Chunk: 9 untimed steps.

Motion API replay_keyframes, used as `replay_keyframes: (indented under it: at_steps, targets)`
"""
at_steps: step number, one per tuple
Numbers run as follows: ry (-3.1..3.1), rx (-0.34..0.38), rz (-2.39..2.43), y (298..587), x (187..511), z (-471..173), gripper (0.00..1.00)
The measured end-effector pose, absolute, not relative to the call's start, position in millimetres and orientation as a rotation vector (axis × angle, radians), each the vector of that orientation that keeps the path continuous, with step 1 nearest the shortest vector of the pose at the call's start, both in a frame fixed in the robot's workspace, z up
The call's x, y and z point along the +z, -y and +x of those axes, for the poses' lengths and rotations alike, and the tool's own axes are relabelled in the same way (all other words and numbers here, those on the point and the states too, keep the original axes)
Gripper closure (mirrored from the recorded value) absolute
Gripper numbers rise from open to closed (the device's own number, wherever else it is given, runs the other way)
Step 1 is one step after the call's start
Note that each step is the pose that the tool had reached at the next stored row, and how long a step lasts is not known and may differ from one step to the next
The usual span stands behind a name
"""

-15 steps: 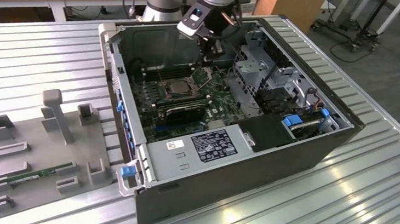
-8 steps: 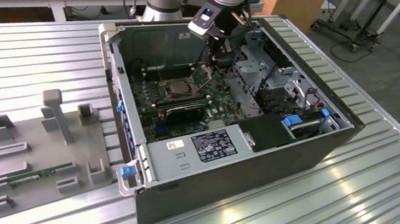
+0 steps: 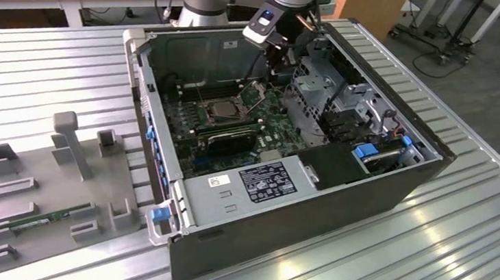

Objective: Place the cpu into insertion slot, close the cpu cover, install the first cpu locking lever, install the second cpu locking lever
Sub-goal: 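Close the cpu cover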

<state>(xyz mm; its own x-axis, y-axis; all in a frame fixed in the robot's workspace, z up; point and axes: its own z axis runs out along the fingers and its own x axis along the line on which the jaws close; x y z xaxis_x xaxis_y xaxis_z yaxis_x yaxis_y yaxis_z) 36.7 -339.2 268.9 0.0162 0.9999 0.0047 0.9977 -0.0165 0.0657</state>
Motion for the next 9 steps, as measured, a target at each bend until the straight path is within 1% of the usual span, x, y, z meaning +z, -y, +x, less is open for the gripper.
replay_keyframes:
  at_steps: [9]
  targets:
    - [-2.172, 0.076, 2.207, 339.2, 262.9, 37.1, 0.89]
